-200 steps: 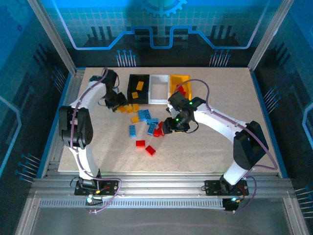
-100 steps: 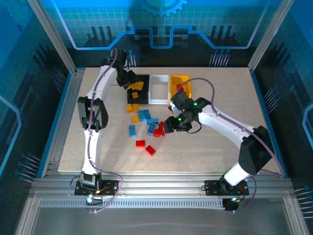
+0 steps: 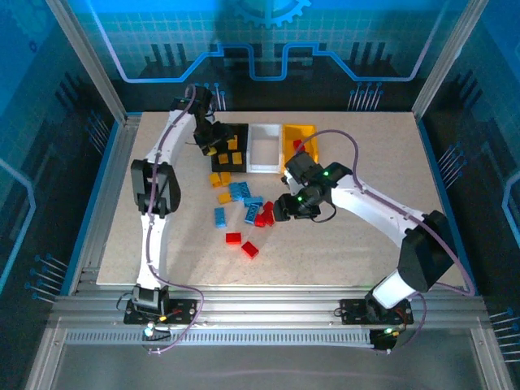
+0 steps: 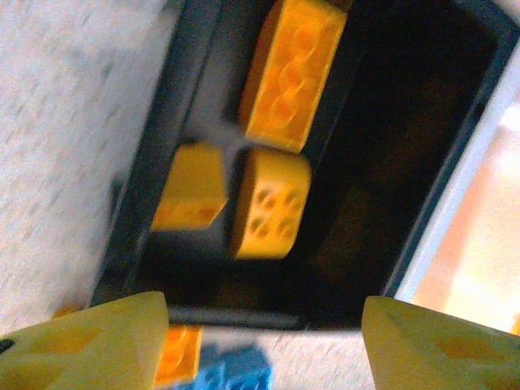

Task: Sort the legos into containers by color

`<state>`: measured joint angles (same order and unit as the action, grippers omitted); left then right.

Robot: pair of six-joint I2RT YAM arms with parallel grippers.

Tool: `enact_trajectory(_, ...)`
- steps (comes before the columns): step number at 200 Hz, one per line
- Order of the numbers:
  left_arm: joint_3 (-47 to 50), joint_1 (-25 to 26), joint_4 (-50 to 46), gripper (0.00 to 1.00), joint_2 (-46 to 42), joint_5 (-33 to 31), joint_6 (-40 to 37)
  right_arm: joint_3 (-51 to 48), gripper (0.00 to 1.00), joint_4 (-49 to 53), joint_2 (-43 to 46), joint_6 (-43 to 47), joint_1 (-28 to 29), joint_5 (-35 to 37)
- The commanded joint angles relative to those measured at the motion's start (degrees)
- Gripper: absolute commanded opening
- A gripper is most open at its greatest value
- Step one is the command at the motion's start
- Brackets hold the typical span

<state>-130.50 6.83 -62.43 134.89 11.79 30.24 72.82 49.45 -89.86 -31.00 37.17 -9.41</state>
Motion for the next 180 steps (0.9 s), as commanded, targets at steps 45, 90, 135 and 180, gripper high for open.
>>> enact_trajectory(45, 30.3, 1.2, 2.1, 0.66, -22.0, -6.4, -6.2, 3.6, 0.6, -1.3, -4.7, 1.6, 0.3, -3.4)
enact_trajectory(90, 34.4, 1.2, 5.6, 0.65, -20.0, -5.8, -5.5, 4.2, 0.6, -1.3, -6.0, 1.9, 0.6, -4.4)
enact_trajectory(135, 31.7, 1.2, 7.5, 0.65, -14.4, -4.8, -3.7, 4.4, 0.6, 0.1, -5.9, 2.4, 0.6, -3.7)
enact_trajectory(180, 27.3, 1.2, 6.4, 0.64, -9.6, -6.7, -4.4, 5.1, 0.6, 1.0, -6.5, 2.9, 0.1, -3.3)
